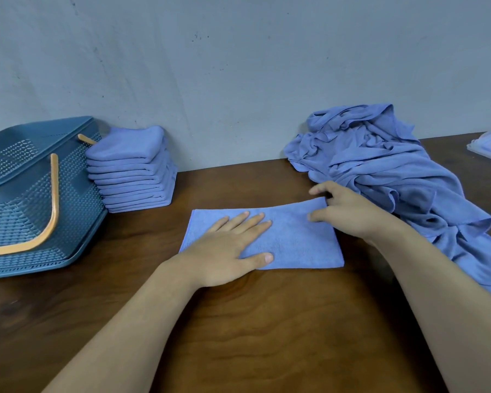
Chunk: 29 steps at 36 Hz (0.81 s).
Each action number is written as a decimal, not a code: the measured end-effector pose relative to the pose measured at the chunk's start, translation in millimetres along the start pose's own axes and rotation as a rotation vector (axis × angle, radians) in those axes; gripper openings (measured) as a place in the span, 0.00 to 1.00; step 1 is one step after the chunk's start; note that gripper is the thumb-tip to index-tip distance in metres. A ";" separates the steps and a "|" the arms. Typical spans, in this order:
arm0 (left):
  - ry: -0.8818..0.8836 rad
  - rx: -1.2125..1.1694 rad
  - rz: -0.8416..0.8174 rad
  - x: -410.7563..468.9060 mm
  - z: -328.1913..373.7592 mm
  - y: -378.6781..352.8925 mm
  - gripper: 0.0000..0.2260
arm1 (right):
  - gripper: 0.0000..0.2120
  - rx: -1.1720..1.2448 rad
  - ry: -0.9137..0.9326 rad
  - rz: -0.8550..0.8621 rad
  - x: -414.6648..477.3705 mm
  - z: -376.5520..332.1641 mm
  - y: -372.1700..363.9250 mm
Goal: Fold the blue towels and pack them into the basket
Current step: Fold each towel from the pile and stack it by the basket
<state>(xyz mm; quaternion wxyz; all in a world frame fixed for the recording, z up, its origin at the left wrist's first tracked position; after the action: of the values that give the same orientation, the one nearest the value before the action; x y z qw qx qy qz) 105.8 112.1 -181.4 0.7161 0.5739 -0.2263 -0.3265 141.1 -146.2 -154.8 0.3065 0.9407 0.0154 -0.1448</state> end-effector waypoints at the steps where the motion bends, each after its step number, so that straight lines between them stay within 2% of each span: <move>1: -0.001 -0.001 0.005 0.1 -0.5 -0.1 0.34 | 0.23 0.036 0.023 0.000 -1.2 -1.3 0.5; 5: -0.005 -0.008 0.023 -0.3 -1.2 -0.1 0.34 | 0.17 0.185 0.107 0.049 -0.4 -2.2 4.9; 10: -0.002 0.022 0.022 -0.1 0.5 0.4 0.35 | 0.08 0.160 0.099 0.156 5.0 5.5 -1.1; 15: 0.019 0.023 0.017 -0.1 1.1 -0.4 0.34 | 0.13 0.154 0.108 0.146 2.7 4.4 -6.6; 17: 0.029 0.026 0.017 0.4 0.2 -0.4 0.34 | 0.15 0.128 0.105 0.079 -1.9 0.6 -13.6; 21: 0.046 0.037 0.026 1.5 -2.4 -2.4 0.36 | 0.12 0.196 0.051 -0.080 -14.5 -0.5 -23.3; 23: 0.050 0.043 0.027 2.3 -3.5 -3.4 0.36 | 0.18 0.211 0.045 -0.095 -23.0 4.6 -25.9; 26: 0.059 0.038 0.025 2.0 -3.5 -3.7 0.36 | 0.27 0.141 0.075 0.000 -28.9 11.6 -28.7; 29: 0.075 0.045 0.019 1.0 1.0 -3.3 0.36 | 0.32 0.101 0.064 0.021 -28.4 14.8 -27.7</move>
<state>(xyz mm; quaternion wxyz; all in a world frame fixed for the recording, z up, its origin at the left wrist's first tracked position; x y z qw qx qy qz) 105.1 110.2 -184.4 0.7141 0.5995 -0.2120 -0.2928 106.7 -130.7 -174.0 0.2596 0.9592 0.0078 -0.1121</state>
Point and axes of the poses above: each hand's wrist, its own x-axis towards the middle knuckle, its own y-axis out of the back of the hand, z = x × y, the point moved 7 cm from there along x, towards the middle knuckle, and after that the axes turned 11 degrees about -y, right-handed, at the moved point
